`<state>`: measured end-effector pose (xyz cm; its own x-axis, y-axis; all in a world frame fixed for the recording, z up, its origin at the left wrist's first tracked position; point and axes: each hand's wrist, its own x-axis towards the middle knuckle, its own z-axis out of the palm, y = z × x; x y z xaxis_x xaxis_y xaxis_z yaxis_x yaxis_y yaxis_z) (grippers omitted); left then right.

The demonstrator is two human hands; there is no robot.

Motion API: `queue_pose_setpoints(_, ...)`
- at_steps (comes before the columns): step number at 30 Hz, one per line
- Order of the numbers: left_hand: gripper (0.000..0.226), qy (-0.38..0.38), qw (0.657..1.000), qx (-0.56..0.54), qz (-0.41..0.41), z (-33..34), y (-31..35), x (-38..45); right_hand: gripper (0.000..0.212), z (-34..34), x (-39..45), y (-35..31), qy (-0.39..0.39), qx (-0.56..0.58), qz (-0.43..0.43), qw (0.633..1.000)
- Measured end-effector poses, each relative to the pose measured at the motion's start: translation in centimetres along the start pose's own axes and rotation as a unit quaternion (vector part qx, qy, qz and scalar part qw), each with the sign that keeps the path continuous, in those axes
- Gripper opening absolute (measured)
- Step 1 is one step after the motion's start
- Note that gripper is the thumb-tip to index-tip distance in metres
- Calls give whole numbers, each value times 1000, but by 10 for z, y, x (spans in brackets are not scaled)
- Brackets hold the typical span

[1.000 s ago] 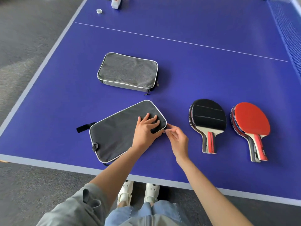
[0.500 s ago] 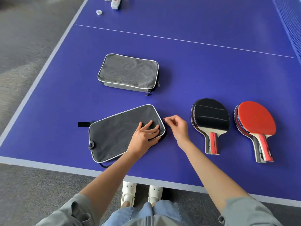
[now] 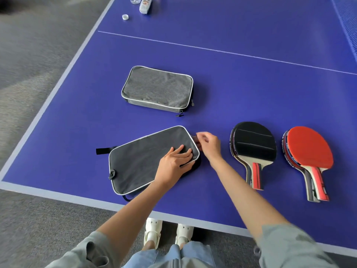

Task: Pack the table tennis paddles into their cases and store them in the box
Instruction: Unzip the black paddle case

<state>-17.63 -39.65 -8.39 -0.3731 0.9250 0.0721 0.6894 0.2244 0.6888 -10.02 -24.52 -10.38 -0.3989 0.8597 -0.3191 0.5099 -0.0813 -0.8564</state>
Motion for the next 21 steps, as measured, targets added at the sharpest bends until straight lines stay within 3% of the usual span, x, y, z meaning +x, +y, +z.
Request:
queue_pose_setpoints(3,19,37,999,6,-12,-3,10,0,22,-2,-39,13,-11,-55,-8,998)
queue_pose_setpoints(6,12,87,995,48,-17,-15,17,7,33,6,-68,17,-44,-20,-32,998)
queue_pose_setpoints(9,20,65,993,101,8,-38,15,24,37,6,-64,11,-5,-54,-63,997)
queue_pose_setpoints(12,28,37,987,152,30,-67,14,44,40,-2,-53,3,-30,-80,-88,992)
queue_pose_setpoints(21,35,85,977,183,-64,-121,-7,95,36,-21,-25,-3,-25,-146,-144,978)
